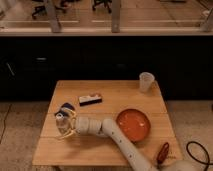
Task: Stand the bottle upright
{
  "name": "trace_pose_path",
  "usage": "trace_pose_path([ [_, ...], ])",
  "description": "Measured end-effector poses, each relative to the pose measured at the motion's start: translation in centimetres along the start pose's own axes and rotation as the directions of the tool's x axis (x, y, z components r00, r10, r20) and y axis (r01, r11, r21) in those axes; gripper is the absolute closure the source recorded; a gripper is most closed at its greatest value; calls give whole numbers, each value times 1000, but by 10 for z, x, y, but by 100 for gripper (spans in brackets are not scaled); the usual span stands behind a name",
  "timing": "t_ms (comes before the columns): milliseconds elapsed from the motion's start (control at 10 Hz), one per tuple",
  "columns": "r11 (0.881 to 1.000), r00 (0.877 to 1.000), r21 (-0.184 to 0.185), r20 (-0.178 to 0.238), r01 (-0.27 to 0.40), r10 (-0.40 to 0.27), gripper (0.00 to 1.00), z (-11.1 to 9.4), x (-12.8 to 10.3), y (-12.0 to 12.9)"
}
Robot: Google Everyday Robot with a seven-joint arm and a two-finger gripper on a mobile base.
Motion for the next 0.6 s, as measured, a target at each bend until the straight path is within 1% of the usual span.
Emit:
trace_pose_path([
  [600, 1000, 1000, 8, -20, -2, 2, 20, -5, 3, 5],
])
